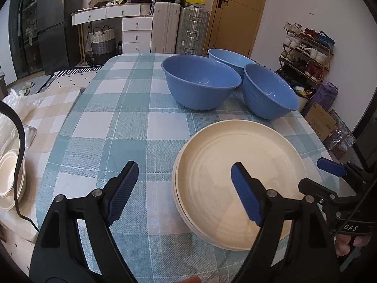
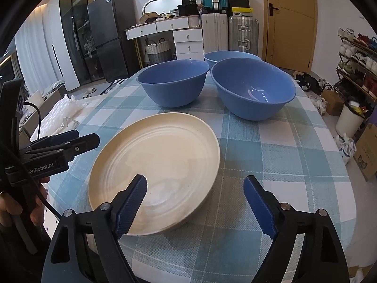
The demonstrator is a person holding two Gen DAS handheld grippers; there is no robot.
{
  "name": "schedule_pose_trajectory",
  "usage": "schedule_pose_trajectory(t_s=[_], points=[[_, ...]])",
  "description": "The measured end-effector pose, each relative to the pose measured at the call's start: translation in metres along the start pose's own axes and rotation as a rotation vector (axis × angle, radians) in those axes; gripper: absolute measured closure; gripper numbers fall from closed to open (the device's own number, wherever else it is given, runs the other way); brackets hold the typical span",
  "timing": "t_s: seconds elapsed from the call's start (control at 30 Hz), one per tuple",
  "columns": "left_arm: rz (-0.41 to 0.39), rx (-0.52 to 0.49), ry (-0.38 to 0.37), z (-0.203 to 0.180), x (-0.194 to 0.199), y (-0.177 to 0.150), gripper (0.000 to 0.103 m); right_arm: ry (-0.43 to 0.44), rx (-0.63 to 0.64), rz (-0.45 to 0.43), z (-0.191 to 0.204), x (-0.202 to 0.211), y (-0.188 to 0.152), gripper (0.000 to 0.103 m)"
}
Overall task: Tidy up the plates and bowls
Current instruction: 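Open both grippers and release the stacked cream plates, then withdraw both tools from the plate stack and move toward the blue bowls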
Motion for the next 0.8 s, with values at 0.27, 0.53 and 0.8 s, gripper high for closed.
schedule_pose_trajectory(t_s=[0.27, 0.53, 0.8], points=[[-0.010, 0.008, 0.012, 0.002, 0.004, 0.001, 0.003, 0.006, -0.007, -0.016, 0.002, 0.002, 0.002, 0.013], [-0.017, 0.011, 0.012, 0.002, 0.006, 0.005, 0.003, 0.009, -0.014, -0.023, 0.001, 0.004, 0.006, 0.012], [-0.027, -0.003, 0.024, -0.001, 0.012, 0.013, 0.003, 0.022, -0.027, -0.070, -0.004, 0.020, 0.016, 0.012]])
Point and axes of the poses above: each gripper's, at about its wrist camera, not at the fingertips, and x roughly against the way its jaws point, z to its left, y to its top, the point moved 9 cm from there along -x, roughly the way its jaws point, and after that the axes turned 1 degree about y, right-handed, at the moved point
